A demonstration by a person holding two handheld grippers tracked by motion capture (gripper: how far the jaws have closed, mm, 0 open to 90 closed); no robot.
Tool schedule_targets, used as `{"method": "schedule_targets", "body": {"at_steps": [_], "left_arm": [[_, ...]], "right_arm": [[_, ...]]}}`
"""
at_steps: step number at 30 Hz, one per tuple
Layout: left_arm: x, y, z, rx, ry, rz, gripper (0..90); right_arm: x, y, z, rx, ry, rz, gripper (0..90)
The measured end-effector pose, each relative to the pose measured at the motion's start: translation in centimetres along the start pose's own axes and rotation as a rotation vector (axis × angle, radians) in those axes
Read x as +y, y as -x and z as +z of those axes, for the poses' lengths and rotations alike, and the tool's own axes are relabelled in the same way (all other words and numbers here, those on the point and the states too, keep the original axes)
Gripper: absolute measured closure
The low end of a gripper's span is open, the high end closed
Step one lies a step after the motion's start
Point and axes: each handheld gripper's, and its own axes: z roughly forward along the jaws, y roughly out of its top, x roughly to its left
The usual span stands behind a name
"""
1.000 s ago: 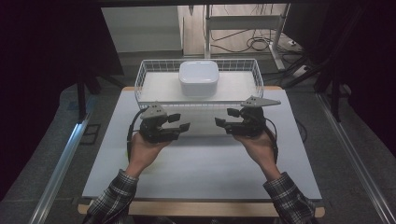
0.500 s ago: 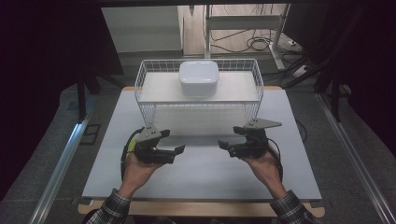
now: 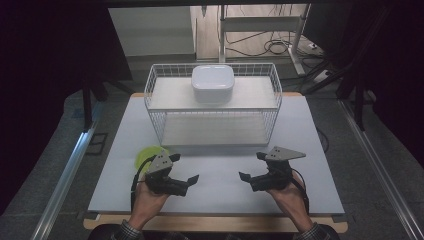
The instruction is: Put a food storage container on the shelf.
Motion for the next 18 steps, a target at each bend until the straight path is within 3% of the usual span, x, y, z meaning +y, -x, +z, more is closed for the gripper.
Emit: {"method": "schedule_targets", "body": {"at_steps": [4, 6, 9, 14, 18], "left_arm": [[-1.1, 0.4, 0.3, -0.012, -0.004, 0.017, 4.5], [-1.7, 0.7, 0.6, -0.016, -0.028, 0.040, 5.1], [-2.7, 1.2, 1.1, 0.010, -0.088, 0.086, 5.1], [-3.1, 1.3, 1.0, 0.019, -0.110, 0.087, 5.0], [-3.2, 1.0, 1.0, 0.025, -0.126, 0.058, 5.0]], "right_arm": [[-0.5, -0.6, 0.0, 0.010, -0.004, -0.008, 3.3], [-0.8, -0.9, 0.0, 0.010, -0.008, -0.008, 3.3], [-1.3, -1.3, 0.0, 0.000, -0.023, -0.025, 3.6], [-2.2, -1.3, 0.1, -0.012, -0.054, -0.029, 3.9], [-2.8, -1.1, 0.2, -0.011, -0.084, -0.020, 4.4]]}}
